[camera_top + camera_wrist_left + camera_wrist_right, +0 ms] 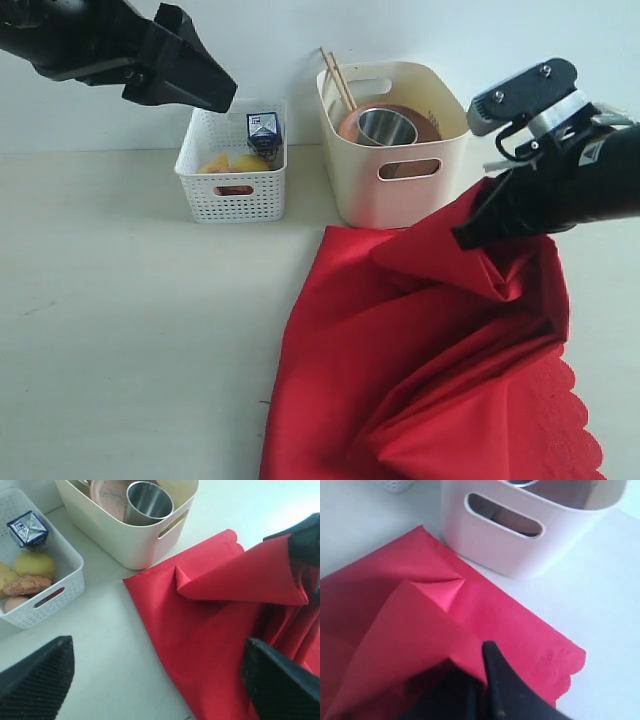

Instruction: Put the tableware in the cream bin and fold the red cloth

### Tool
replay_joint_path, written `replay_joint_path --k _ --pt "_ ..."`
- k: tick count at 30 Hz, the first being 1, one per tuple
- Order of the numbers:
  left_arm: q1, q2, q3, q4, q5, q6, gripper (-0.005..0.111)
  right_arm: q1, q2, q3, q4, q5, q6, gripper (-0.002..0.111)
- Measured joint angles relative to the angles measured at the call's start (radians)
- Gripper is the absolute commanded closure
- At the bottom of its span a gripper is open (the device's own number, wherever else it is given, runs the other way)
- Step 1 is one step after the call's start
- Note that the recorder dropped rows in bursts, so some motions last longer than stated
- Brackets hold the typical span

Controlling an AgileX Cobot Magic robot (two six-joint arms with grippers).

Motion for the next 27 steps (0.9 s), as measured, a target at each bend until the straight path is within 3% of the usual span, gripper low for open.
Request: replay_joint_path --k 5,13,15,22,24,27 --pt "0.0 0.0 0.01 0.0 -0.002 0.0 0.021 -0.07 0.117 -0.102 0.028 0.071 0.122 0.108" --pt "0.0 0.0 0.011 0.0 -0.013 0.002 0.021 -0.188 0.316 -0.211 0.179 0.083 0.154 0.105" --pt "0.0 0.0 0.011 0.0 -0.018 0.002 0.021 -0.215 0.368 -0.238 0.223 0.089 0.154 0.097" --pt "0.0 0.0 0.011 -0.01 -0.023 0.002 0.021 -0.282 0.484 -0.318 0.27 0.148 0.155 0.044" --pt "0.0 0.0 0.011 -0.012 -0.022 0.002 0.021 -0.303 0.478 -0.335 0.264 0.188 0.143 0.036" --pt "0.0 0.0 0.011 -0.014 -0.023 0.002 0.021 -0.334 0.432 -0.354 0.223 0.243 0.141 0.034"
